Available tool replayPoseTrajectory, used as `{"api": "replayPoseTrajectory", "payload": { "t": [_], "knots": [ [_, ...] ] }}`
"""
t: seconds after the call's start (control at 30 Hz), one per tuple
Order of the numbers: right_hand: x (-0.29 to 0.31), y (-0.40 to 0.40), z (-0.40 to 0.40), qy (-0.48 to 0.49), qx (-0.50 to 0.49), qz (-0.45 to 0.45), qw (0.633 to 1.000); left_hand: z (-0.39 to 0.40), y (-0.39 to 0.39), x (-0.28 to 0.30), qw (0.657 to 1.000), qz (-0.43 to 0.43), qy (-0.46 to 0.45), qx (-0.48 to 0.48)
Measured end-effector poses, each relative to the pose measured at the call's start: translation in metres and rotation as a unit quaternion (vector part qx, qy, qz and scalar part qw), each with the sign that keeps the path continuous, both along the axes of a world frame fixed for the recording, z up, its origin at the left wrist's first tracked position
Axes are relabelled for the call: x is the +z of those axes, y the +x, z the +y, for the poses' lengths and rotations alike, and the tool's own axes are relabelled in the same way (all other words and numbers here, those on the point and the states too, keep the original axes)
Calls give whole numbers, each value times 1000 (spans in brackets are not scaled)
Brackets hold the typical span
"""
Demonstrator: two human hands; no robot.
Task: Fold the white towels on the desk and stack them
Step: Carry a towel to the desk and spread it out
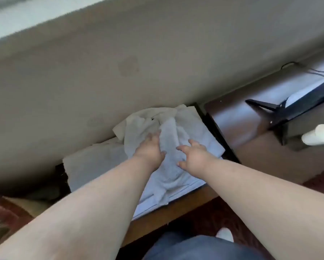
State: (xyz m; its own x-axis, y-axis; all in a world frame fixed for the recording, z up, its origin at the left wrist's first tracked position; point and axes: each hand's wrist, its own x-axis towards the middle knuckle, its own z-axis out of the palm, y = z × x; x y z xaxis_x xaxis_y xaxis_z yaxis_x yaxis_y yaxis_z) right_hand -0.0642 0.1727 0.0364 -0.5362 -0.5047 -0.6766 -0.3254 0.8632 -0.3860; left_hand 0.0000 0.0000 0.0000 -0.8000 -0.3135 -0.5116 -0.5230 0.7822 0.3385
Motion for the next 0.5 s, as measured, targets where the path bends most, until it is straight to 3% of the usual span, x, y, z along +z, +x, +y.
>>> {"api": "replayPoseTrajectory", "payload": {
  "t": [0.13,0.23,0.3,0.4,0.5],
  "knots": [
    [-27,11,9,4,-47,-32,998,-6,-45,-22,997,-16,48,54],
    [-45,17,21,0,-96,-49,994,0,-62,-34,996,-68,61,20],
    [-50,16,24,4,-127,-55,990,5,-56,-32,996,-50,65,29],
    [-49,6,22,-34,-178,-47,982,14,-44,-12,979,1,167,116],
    [-35,-5,13,-116,-199,-67,971,31,-40,23,940,7,281,191]
  ]
}}
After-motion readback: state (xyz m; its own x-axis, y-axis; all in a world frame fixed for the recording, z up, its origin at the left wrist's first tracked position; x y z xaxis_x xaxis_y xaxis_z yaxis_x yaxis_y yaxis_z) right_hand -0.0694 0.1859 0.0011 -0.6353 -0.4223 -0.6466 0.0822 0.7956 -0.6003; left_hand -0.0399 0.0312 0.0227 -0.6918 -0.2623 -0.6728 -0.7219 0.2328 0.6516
